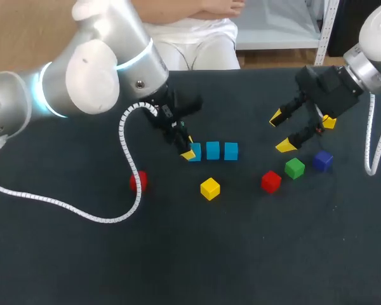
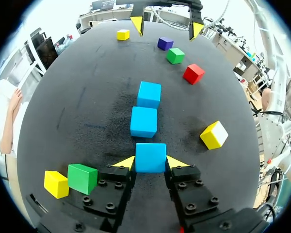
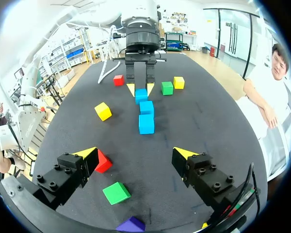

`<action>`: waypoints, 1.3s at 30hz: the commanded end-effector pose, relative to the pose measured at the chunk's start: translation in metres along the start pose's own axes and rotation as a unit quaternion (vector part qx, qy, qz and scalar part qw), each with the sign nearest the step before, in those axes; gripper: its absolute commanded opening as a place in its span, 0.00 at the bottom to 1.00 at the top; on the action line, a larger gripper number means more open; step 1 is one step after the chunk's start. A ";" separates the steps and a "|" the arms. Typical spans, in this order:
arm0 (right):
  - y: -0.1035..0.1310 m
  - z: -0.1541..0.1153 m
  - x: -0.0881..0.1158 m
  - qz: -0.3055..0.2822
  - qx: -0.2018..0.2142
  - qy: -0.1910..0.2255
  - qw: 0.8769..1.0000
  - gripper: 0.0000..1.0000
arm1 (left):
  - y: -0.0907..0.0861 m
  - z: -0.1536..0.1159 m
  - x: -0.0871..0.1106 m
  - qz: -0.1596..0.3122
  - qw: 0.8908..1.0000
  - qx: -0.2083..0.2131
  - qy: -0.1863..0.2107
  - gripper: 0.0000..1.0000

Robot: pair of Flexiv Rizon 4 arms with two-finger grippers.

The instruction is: Place the blue cubes, place green cubes on the blue cubes, place the yellow cubes on the green cubes, then place the red cubes on the yellow cubes, and place purple cube on the red cubes.

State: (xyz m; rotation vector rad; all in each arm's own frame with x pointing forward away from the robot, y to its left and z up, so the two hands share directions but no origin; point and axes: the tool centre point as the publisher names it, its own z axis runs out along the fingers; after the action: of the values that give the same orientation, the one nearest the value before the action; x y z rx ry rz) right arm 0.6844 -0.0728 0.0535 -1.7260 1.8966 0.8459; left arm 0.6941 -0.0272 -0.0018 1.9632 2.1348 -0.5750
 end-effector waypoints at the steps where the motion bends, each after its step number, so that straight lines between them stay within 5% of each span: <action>1: 0.001 0.000 0.000 -0.001 0.001 -0.001 1.000 1.00 | 0.000 0.001 0.001 -0.001 1.000 -0.002 -0.001 0.00; 39: 0.001 0.000 0.000 -0.001 0.001 -0.001 1.000 1.00 | 0.002 0.004 -0.002 -0.011 1.000 -0.011 -0.021 0.00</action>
State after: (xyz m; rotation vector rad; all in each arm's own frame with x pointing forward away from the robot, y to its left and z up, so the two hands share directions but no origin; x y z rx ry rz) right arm 0.6844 -0.0728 0.0535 -1.7260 1.8966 0.8459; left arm 0.6962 -0.0313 -0.0044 1.9051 2.1391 -0.5816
